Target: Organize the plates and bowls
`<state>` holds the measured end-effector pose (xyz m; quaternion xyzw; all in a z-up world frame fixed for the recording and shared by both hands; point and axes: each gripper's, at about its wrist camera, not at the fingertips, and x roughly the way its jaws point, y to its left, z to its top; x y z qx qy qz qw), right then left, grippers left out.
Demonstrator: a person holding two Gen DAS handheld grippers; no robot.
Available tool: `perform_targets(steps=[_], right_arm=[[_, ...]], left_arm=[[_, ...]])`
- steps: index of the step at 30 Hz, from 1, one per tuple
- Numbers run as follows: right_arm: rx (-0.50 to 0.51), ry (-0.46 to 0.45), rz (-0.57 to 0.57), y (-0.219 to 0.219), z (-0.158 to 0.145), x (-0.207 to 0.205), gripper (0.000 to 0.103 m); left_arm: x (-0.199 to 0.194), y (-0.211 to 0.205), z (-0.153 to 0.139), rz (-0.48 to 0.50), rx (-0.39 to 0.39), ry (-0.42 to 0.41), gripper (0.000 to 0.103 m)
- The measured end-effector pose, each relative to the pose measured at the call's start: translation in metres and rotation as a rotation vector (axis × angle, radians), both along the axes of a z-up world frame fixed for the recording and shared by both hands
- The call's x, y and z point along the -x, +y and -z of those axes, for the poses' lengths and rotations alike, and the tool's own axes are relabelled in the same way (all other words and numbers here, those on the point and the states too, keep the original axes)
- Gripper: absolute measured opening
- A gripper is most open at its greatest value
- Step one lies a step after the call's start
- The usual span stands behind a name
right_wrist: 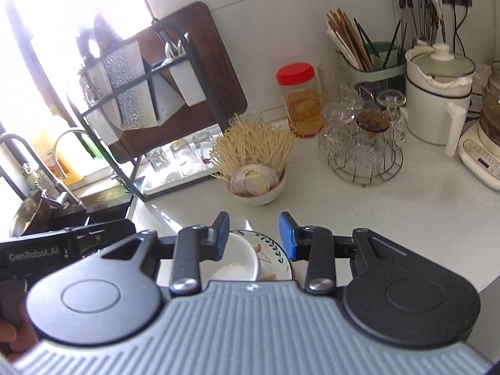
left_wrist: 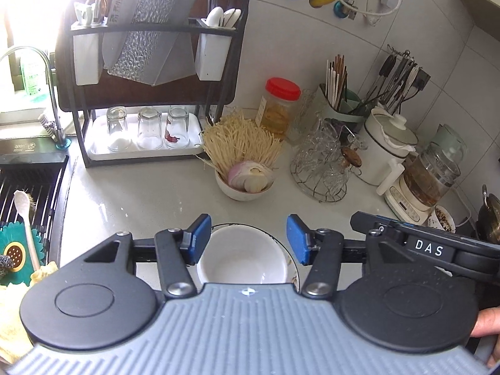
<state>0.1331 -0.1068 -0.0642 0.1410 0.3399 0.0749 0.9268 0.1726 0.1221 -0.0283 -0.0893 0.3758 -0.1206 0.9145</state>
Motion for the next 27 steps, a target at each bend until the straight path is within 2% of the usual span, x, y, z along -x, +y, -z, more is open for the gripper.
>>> perform_targets(steps=[5,18,27], right_arm=[[-0.003,-0.041,-0.035,-0.013,-0.004,0.014,0.038],[0.010,-0.094,-0.143,-0.031,-0.010,0.054,0.038],[0.015,-0.096,-0.205,-0.041,-0.011,0.082,0.038]], left_arm=[[0.022,-0.011,-0.006,-0.042,-0.023,-0.026,0.062],[0.081,-0.038,-0.010,-0.139,-0.052,-0.032,0.073],[0.125,-0.050,-0.012,-0.204,-0.071,-0.036,0.080]])
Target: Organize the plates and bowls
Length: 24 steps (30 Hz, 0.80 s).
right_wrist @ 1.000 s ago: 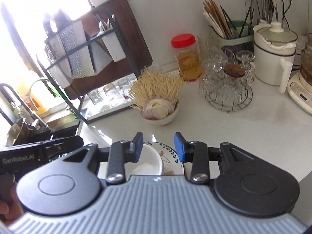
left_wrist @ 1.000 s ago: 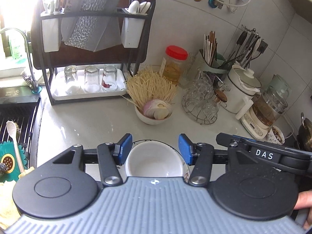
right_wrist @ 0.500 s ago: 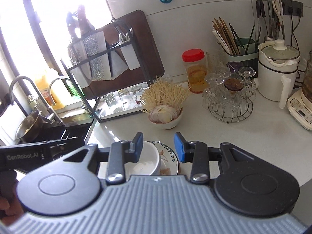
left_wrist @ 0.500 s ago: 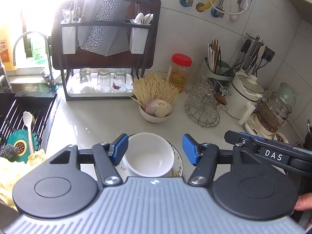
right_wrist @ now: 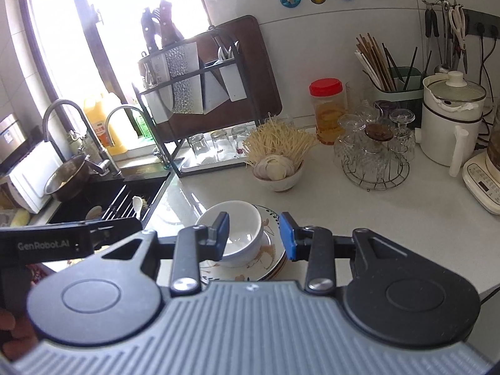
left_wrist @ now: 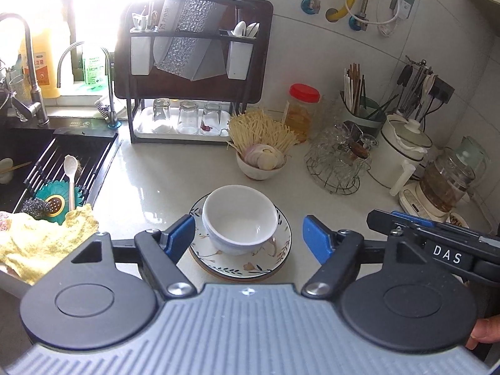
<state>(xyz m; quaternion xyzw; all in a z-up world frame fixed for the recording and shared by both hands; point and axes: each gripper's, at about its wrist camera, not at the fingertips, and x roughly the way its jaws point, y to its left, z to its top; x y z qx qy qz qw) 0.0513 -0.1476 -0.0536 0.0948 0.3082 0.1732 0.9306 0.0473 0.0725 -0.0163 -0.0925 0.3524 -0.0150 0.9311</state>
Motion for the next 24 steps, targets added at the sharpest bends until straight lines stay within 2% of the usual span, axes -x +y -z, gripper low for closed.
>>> perform_targets(steps=[10,24], right_arm=[[0.009,-0.003,-0.028,-0.005,-0.001,0.035,0.038],[0.022,0.002,-0.019,-0.016,0.003,0.076,0.038]], left_arm=[[0.047,-0.008,-0.005,-0.057,-0.023,-0.002,0.087],[0.095,-0.024,-0.001,-0.070,-0.049,0.016,0.095]])
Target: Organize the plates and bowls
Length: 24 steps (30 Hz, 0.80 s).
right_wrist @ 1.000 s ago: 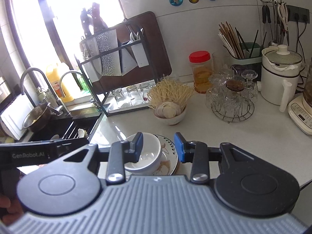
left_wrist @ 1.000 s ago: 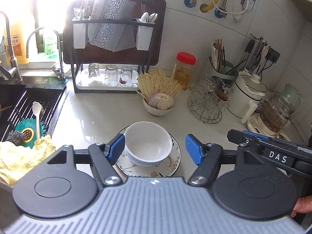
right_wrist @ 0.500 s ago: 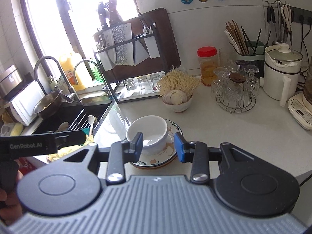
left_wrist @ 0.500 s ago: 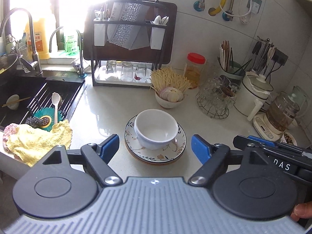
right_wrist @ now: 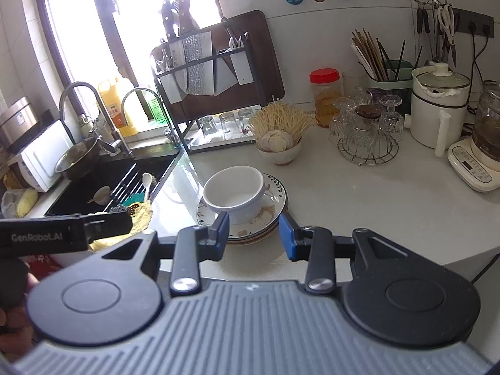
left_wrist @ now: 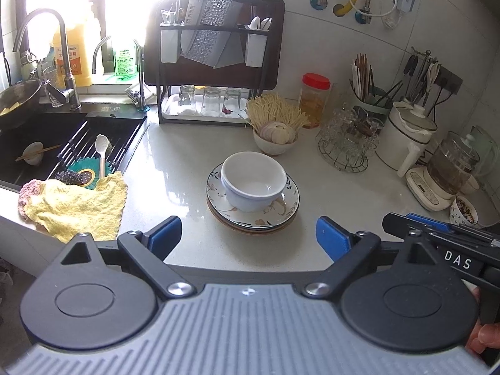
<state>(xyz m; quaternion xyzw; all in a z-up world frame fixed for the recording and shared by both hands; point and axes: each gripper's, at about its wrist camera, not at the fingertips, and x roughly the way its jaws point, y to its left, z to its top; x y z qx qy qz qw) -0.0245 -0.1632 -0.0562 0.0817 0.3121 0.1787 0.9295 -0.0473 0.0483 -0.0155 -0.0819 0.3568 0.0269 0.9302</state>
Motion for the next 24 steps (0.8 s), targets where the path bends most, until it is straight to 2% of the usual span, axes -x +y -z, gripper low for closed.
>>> perform_targets(steps=[10,16,24], right_arm=[[-0.002,0.005,0.007,-0.010,0.001,0.017,0.038],[0.017,0.011,-0.015,-0.018,-0.002,0.016,0.038],[0.009,-0.034,-0.043,-0.023,-0.010,0.028,0.038]], left_arm=[[0.013,-0.010,0.000,0.003,-0.026,0.014,0.096],[0.016,-0.017,-0.006,0.000,-0.020,-0.007,0.096],[0.035,-0.022,-0.008,-0.030,-0.011,-0.034,0.096]])
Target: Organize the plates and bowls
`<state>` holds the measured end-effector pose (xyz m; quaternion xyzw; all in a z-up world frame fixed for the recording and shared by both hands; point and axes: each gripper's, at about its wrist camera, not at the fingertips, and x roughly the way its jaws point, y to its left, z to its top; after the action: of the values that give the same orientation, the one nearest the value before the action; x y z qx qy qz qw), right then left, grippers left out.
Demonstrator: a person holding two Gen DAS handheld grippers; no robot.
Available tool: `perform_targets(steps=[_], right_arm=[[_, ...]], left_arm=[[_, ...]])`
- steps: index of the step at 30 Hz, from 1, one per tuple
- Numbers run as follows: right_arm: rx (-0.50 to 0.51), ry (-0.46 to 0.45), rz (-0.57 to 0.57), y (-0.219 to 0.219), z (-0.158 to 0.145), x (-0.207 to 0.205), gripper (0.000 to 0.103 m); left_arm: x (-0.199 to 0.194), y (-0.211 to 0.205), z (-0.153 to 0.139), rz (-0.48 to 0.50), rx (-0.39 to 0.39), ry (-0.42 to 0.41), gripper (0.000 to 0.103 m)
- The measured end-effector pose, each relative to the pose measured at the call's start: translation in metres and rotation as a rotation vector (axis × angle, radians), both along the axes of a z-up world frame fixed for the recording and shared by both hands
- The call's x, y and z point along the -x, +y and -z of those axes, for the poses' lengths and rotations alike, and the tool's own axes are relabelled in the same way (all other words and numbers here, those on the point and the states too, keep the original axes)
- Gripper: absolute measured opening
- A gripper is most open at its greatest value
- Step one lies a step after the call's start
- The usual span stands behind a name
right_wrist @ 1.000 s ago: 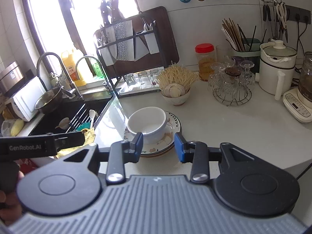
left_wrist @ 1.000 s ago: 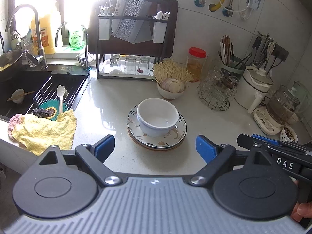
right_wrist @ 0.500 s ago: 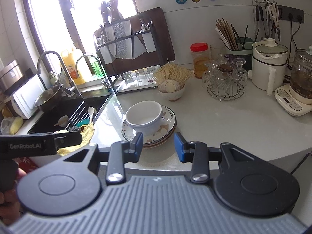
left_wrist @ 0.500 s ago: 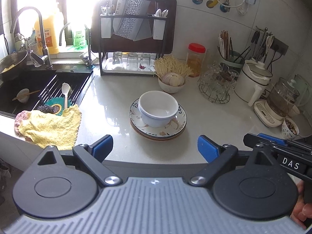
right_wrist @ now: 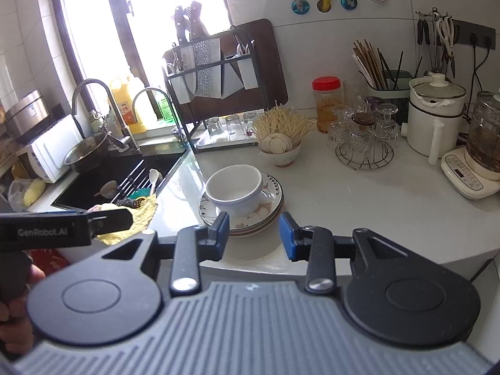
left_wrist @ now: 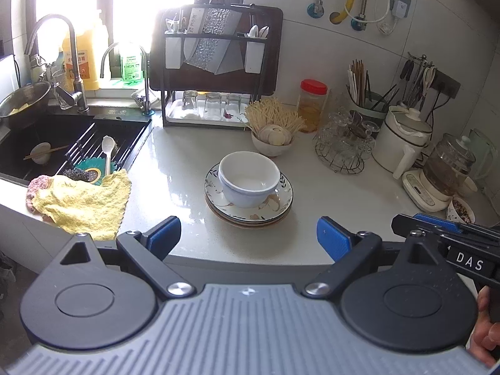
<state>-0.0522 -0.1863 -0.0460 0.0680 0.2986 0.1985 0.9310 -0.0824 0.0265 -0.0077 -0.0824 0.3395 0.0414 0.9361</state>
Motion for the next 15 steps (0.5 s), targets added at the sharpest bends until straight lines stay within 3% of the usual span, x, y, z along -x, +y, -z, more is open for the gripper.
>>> perform_targets(steps=[15], right_arm=[[-0.024,-0.043,0.006,-0.004,0.003,0.012,0.038]], left_arm=[[0.022,-0.012,0.000,0.015,-0.020,-0.056,0.097]])
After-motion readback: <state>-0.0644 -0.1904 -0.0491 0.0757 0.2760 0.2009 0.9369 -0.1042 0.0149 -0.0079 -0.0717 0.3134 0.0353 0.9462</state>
